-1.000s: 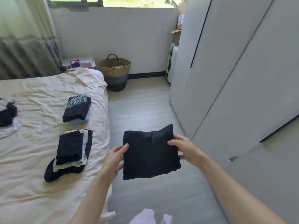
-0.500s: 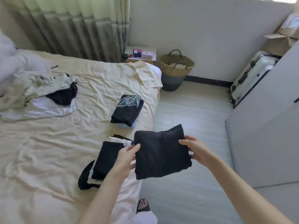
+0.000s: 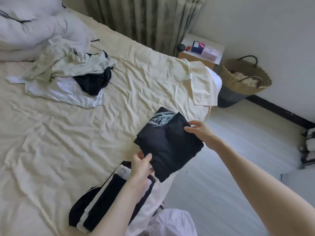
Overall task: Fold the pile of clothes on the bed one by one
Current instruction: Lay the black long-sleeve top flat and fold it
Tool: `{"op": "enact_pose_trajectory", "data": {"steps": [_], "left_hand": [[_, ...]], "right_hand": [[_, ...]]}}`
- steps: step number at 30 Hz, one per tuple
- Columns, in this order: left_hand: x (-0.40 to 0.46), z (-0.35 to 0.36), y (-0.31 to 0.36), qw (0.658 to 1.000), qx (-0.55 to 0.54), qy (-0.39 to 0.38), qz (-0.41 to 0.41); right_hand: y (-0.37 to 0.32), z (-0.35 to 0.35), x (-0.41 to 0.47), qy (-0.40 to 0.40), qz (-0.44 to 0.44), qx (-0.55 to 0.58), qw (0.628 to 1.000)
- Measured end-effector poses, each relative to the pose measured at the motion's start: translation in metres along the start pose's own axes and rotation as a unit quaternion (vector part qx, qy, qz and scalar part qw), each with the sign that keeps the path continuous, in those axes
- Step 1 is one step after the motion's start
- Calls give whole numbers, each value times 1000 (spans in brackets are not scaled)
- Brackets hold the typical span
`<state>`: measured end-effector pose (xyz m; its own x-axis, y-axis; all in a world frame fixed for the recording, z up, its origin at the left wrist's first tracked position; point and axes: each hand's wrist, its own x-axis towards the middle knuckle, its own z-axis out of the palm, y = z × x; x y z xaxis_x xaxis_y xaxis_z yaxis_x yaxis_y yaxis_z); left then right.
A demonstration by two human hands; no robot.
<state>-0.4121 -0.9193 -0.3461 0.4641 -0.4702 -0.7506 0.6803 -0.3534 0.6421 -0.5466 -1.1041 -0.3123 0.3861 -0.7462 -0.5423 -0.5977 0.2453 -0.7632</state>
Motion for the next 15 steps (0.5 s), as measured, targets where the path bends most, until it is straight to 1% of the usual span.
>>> {"op": "enact_pose_trajectory", "data": {"steps": [4, 6, 9, 11, 13, 14, 15], "left_hand": [[56, 22, 13, 999, -25, 25, 39], [78, 27, 15, 997, -43, 36, 43], [113, 30, 5, 995, -77, 56, 12], [131, 32, -3, 993, -86, 73, -27], [140, 31, -8, 993, -45, 98, -47], [142, 31, -9, 993, -1, 112, -29], [141, 30, -9, 990, 53, 131, 14]], "right_hand": [[-13, 4, 76, -1, -19, -17, 1000], [-16, 8, 104, 0, -36, -38, 999], [-12, 20, 148, -9, -66, -77, 995], [-2, 30, 170, 2, -62, -121, 991], [12, 40, 181, 27, -56, -174, 983], [17, 45, 180, 51, -64, -202, 976], [23, 49, 175, 84, -88, -235, 964]]}}
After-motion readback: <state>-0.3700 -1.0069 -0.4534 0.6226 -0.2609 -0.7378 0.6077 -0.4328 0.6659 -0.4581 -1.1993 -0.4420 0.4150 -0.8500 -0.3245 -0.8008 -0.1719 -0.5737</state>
